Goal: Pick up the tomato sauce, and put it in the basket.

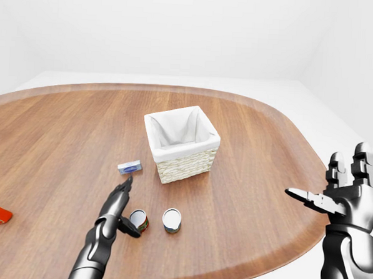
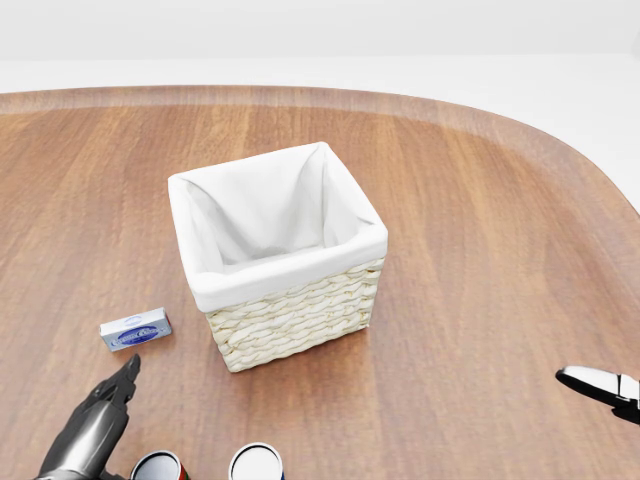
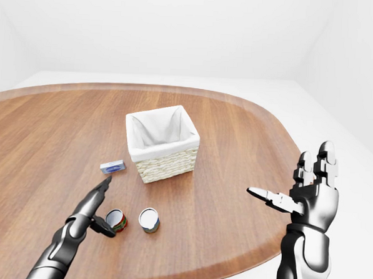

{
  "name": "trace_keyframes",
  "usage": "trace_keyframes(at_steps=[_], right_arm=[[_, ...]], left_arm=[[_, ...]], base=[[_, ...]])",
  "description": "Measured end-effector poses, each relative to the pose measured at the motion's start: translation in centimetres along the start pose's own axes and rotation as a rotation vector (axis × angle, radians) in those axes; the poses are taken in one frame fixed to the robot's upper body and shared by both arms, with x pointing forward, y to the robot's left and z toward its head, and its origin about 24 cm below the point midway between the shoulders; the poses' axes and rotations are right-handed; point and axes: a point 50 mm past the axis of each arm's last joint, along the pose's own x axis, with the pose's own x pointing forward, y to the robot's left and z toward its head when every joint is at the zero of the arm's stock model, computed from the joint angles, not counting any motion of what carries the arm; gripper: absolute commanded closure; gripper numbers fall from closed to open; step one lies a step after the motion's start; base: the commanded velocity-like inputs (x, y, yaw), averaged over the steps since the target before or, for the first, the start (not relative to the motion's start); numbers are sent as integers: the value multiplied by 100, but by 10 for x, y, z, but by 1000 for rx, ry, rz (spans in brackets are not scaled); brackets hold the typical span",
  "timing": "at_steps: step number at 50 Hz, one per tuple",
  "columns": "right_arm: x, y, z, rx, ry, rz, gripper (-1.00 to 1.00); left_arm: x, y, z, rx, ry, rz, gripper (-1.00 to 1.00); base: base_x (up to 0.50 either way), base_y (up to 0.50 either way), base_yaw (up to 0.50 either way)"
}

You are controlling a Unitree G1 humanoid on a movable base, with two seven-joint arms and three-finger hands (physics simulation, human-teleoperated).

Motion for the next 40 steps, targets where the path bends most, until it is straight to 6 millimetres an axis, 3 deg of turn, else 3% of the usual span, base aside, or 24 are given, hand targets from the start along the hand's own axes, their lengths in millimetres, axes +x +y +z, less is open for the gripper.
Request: trace_keyframes(at_steps=[12,40], right_arm=[[0,0,-2,1,9,0,-100],[-1,1,-4,2,17,3,-100]], left_arm=[[6,-9,-5,24,18,-12,-100],[20,-10,-5,43,52,-17,-100]], base=[[0,0,0],[0,0,0]])
